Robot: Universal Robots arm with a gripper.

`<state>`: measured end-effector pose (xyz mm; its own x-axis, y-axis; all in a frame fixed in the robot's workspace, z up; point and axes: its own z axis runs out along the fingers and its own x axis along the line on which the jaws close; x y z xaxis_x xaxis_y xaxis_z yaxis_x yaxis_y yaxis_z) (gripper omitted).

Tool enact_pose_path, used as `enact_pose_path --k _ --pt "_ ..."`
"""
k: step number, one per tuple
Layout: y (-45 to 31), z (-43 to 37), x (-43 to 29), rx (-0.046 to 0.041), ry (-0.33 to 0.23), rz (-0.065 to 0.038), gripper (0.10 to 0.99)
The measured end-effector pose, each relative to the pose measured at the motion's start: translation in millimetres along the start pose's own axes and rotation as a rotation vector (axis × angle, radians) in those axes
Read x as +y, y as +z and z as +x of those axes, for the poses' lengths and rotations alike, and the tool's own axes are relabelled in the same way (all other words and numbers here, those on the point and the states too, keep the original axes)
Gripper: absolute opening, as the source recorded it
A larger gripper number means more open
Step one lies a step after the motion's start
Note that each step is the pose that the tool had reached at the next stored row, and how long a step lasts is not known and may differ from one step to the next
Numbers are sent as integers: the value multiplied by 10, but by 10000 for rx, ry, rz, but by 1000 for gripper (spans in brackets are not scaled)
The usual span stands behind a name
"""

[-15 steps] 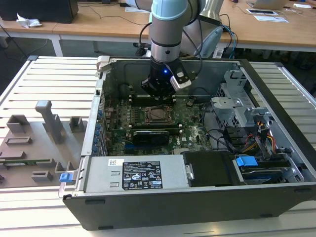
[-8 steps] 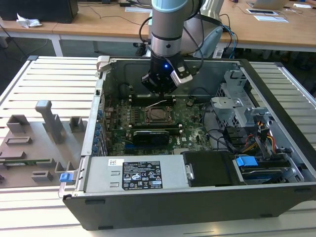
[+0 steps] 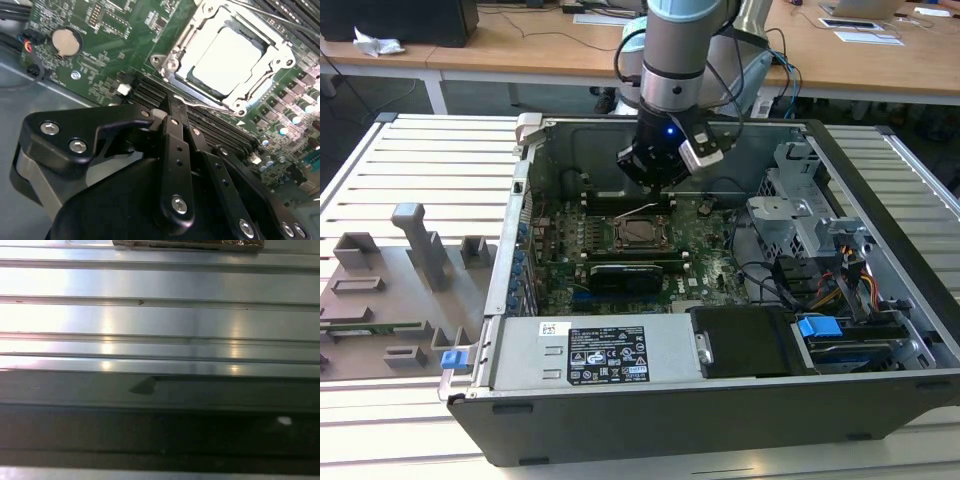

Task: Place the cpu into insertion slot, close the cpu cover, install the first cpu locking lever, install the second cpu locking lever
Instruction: 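Install the first cpu locking lever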

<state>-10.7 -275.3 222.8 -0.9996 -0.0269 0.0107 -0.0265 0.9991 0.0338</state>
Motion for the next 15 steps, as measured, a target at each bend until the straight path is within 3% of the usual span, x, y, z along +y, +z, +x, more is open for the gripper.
enact_pose_path --k 7,11,12,13,15 --pt "-150 -18 5 2 0 -2 106" --pt "-175 -22 7 2 -2 -5 106" --pt "-176 -46 6 45 0 -3 106" --pt "-177 -94 4 162 6 -4 106" --pt "-177 -112 4 213 6 -1 106"
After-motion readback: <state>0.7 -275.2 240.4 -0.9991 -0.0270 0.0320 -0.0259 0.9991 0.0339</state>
